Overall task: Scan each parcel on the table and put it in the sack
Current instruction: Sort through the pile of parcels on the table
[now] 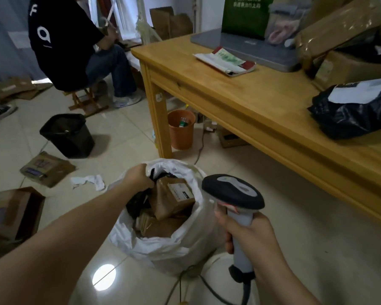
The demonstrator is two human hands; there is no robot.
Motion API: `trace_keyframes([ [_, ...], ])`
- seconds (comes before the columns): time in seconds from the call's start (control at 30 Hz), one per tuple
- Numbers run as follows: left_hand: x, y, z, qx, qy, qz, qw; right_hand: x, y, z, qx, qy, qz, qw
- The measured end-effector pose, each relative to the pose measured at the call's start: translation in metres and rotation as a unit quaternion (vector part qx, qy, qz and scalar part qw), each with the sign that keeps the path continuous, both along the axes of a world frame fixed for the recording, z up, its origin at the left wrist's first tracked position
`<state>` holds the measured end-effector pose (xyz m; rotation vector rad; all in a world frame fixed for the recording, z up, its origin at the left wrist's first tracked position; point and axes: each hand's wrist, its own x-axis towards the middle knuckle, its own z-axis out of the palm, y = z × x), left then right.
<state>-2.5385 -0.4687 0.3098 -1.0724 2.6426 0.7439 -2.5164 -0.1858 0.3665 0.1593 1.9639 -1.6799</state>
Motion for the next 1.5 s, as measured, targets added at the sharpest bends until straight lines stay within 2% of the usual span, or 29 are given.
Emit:
trace_keyframes([
  [0.1,-0.020,0.036,0.009,0.038,0.080,0.004,0.996,-0.004,0.005,0.000,-0.009,0.012,-0.047,0.999],
  [0.2,-0.039,0.075,0.027,0.014,0.187,-0.027,0.982,-0.004,0.019,0.006,-0.039,0.029,-0.082,0.995],
  [0.33,-0.060,0.140,0.071,0.014,0.337,-0.111,0.935,-0.004,0.048,0.029,-0.088,0.071,-0.122,0.986],
  [0.47,-0.080,0.215,0.117,0.031,0.395,-0.215,0.892,-0.006,0.085,0.049,-0.143,0.117,-0.181,0.966],
  [0.57,-0.105,0.269,0.145,0.039,0.419,-0.254,0.871,-0.008,0.116,0.061,-0.162,0.154,-0.213,0.951],
  [0.67,-0.137,0.308,0.162,0.000,0.408,-0.279,0.869,-0.010,0.145,0.069,-0.160,0.177,-0.232,0.943],
  [0.73,-0.157,0.329,0.167,-0.039,0.361,-0.310,0.879,-0.010,0.162,0.072,-0.159,0.183,-0.246,0.938],
  [0.83,-0.179,0.354,0.165,-0.147,0.268,-0.313,0.899,-0.013,0.183,0.072,-0.167,0.177,-0.253,0.936],
  [0.9,-0.190,0.364,0.163,-0.206,0.251,-0.308,0.894,-0.015,0.194,0.070,-0.171,0.172,-0.257,0.935],
  [1.0,-0.197,0.364,0.162,-0.252,0.286,-0.345,0.858,-0.017,0.205,0.066,-0.179,0.164,-0.271,0.931],
  [1.1,-0.190,0.348,0.159,-0.228,0.331,-0.388,0.829,-0.020,0.210,0.065,-0.176,0.163,-0.275,0.931],
  [1.13,-0.184,0.340,0.156,-0.226,0.350,-0.421,0.806,-0.020,0.211,0.065,-0.177,0.161,-0.277,0.931],
  [1.23,-0.163,0.319,0.144,-0.252,0.448,-0.538,0.668,-0.021,0.209,0.068,-0.178,0.156,-0.275,0.932],
  [1.27,-0.157,0.313,0.135,-0.264,0.461,-0.565,0.631,-0.021,0.209,0.070,-0.172,0.159,-0.275,0.933],
  [1.3,-0.151,0.309,0.126,-0.263,0.463,-0.585,0.612,-0.021,0.208,0.071,-0.163,0.164,-0.274,0.934],
  [1.5,-0.121,0.291,0.101,-0.176,0.417,-0.605,0.656,-0.028,0.210,0.071,-0.119,0.160,-0.239,0.950],
])
